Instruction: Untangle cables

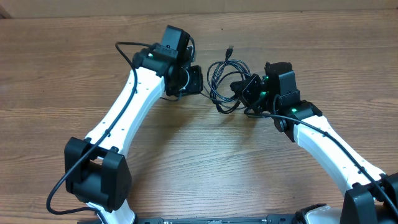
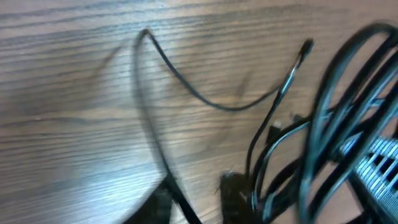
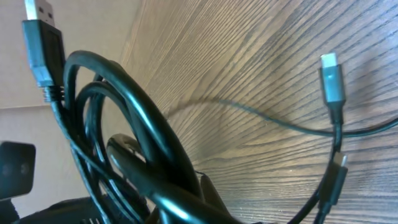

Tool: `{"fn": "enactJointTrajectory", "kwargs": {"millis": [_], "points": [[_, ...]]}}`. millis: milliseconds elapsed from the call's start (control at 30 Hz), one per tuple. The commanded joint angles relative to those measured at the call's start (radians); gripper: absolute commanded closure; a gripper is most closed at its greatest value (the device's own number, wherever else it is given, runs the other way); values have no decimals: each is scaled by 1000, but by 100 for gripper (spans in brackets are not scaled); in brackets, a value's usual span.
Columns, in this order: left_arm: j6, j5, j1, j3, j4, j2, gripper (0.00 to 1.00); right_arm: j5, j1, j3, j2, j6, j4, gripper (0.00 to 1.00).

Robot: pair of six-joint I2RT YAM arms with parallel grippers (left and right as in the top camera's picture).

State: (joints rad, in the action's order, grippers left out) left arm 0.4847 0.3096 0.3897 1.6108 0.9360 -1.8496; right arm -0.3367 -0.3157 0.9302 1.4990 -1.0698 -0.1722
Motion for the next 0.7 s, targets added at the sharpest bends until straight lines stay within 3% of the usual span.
{"fn": "enactJointTrajectory", "kwargs": {"millis": [0, 200, 500, 667], "points": [[37, 2, 31, -43, -25, 6, 92, -10, 5, 19, -3, -4, 11, 96], [35, -23, 66, -103, -74, 6, 96, -10, 5, 19, -3, -2, 5, 96], [12, -215, 60, -119, -71, 6, 96, -24, 5, 19, -3, 6, -6, 96], [-102, -146, 16, -99, -105, 6, 84, -24, 5, 19, -3, 127, -21, 96]]}}
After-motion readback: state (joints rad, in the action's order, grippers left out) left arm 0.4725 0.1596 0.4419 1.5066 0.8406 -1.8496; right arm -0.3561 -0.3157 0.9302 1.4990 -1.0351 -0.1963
